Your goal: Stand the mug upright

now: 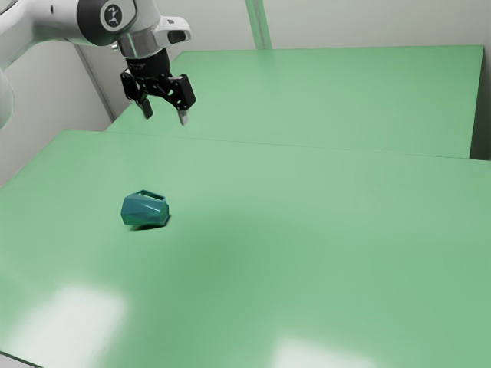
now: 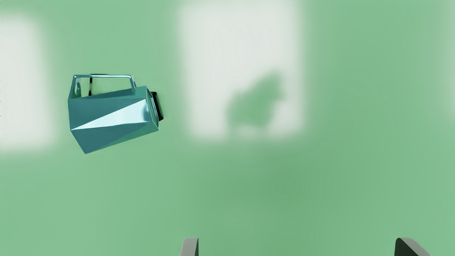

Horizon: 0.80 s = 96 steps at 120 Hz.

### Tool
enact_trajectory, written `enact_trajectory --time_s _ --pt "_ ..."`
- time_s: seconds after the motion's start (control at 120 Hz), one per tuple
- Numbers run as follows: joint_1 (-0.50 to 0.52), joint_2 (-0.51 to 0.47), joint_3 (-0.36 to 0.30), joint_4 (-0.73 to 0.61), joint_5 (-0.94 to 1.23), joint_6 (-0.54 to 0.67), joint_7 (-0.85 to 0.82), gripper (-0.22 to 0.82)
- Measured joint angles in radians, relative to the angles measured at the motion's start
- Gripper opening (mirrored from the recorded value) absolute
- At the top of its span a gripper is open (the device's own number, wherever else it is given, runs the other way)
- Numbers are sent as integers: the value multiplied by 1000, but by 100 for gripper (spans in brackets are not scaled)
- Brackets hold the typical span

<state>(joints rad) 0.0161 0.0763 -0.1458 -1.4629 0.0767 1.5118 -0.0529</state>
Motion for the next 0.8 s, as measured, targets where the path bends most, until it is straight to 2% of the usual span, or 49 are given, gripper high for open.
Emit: enact_trajectory --time_s 0.333,0.558,0.8 --pt "1 -18 0 -17 -10 -7 0 60" --pt "35 -105 5 -160 -85 24 2 60" --pt "181 -99 7 -308 -196 107 -1 60"
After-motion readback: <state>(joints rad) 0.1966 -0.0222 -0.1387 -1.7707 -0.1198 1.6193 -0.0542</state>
